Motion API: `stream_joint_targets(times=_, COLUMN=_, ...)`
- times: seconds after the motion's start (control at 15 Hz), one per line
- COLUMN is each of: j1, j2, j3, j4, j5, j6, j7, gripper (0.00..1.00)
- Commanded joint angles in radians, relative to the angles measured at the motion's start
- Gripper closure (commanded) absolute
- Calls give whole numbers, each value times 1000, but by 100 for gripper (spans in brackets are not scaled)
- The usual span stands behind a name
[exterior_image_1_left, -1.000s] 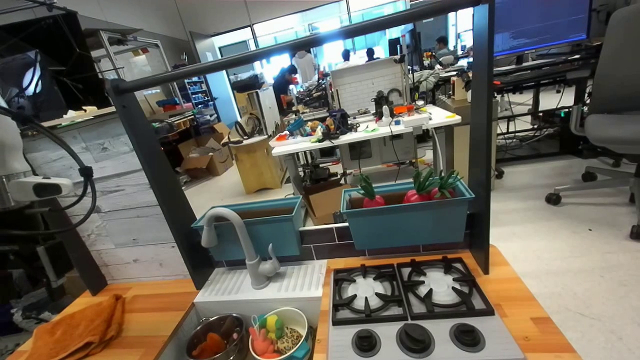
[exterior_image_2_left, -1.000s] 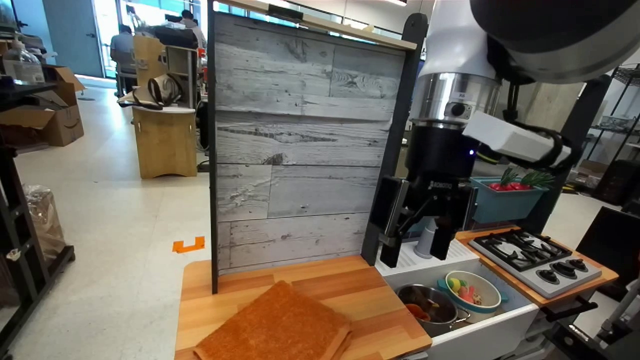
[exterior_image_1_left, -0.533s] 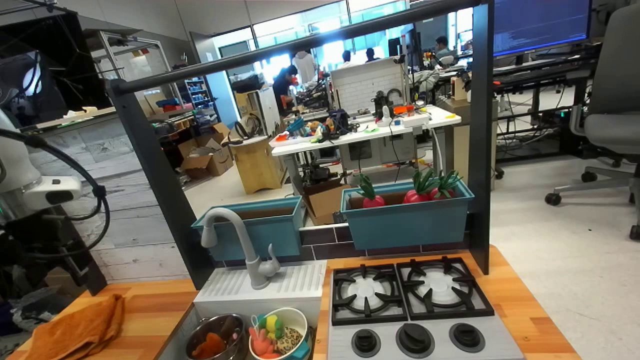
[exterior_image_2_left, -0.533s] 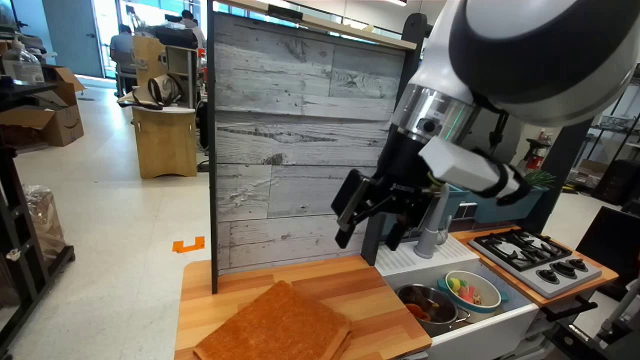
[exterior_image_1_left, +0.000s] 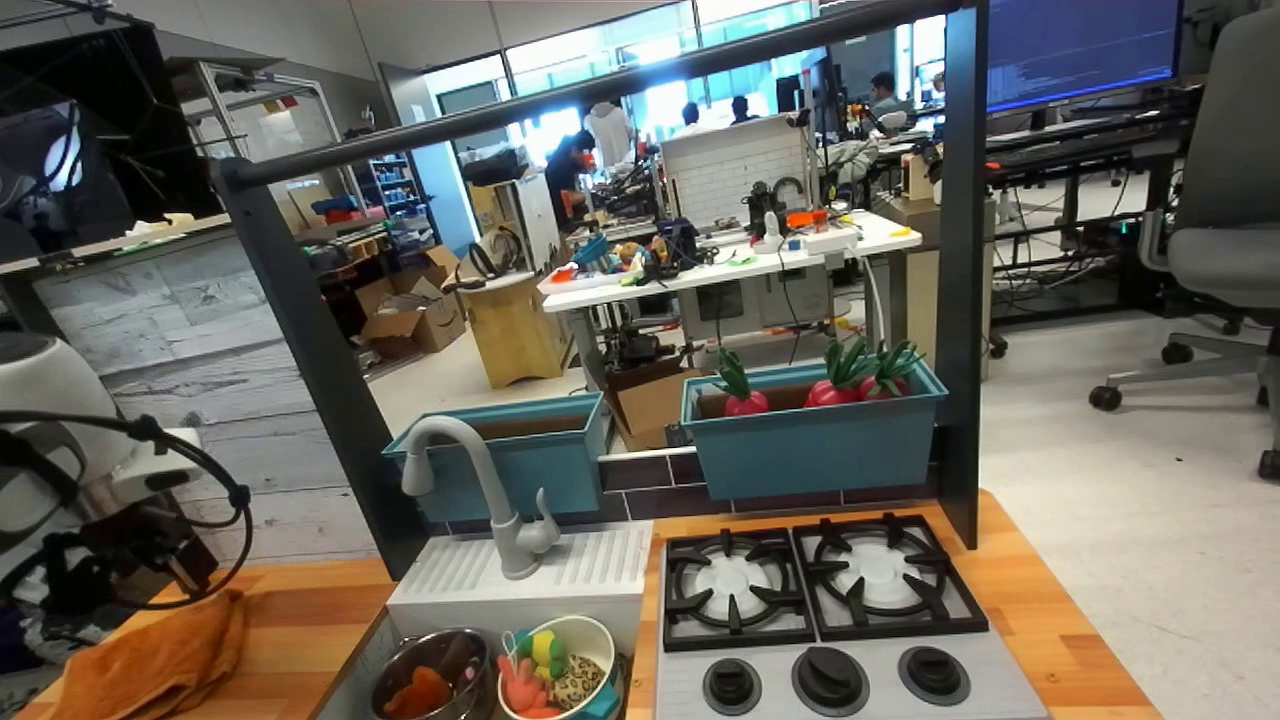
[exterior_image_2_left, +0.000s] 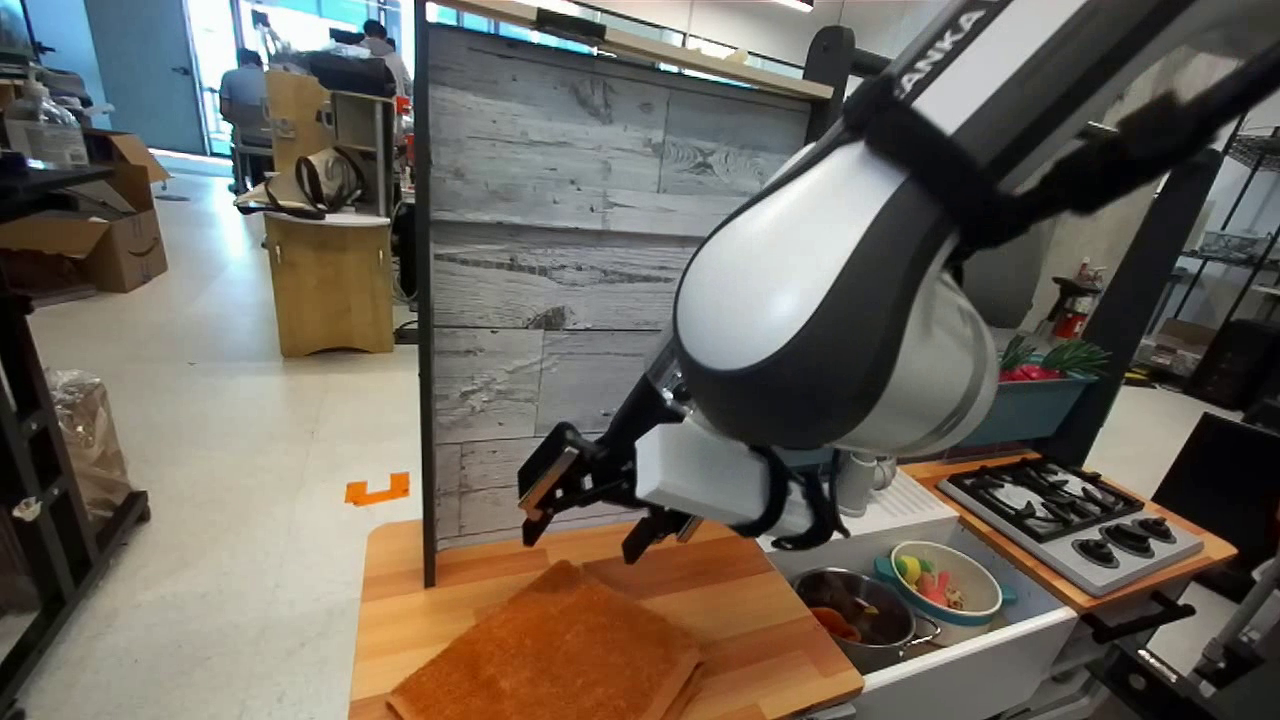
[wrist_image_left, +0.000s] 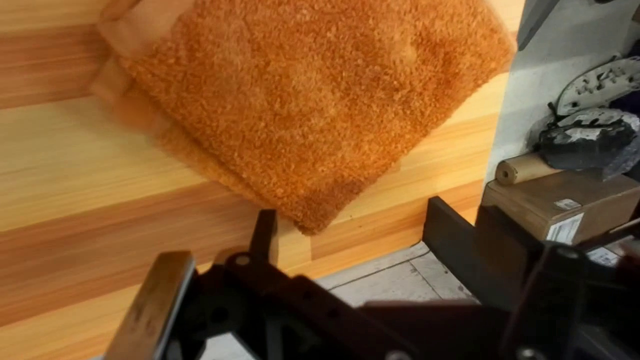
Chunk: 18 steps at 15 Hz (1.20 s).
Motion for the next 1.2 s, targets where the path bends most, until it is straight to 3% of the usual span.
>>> stream_joint_targets(times=0.0, j1=94, j2=78, j3=-82, j4=154, j5=54, j6=-140, j7=99, gripper=0)
stream_joint_targets(times=0.07, j1=107, j2=71, j3=-105, j4=160, j5=58, j6=-189, j7=129, gripper=0)
stream_joint_targets(times=0.13, j1=71, j2=69, j3=-62, j4=108, j5=40, j6=-109, j7=71, gripper=0)
stream_joint_targets(times=0.8, j1=205, j2=87, j3=-168, j4=156, j5=-20, j6=-206, j7=70, gripper=0)
stream_joint_targets(times=1.07, j1=312, j2=191, j3=-325, j4=302, j5=-16, j6=-384, j7=258, gripper=0)
stream_joint_targets(times=1.13, j1=265, j2=114, j3=-251, j4=194, j5=-15, j6=-309, j7=185, gripper=0)
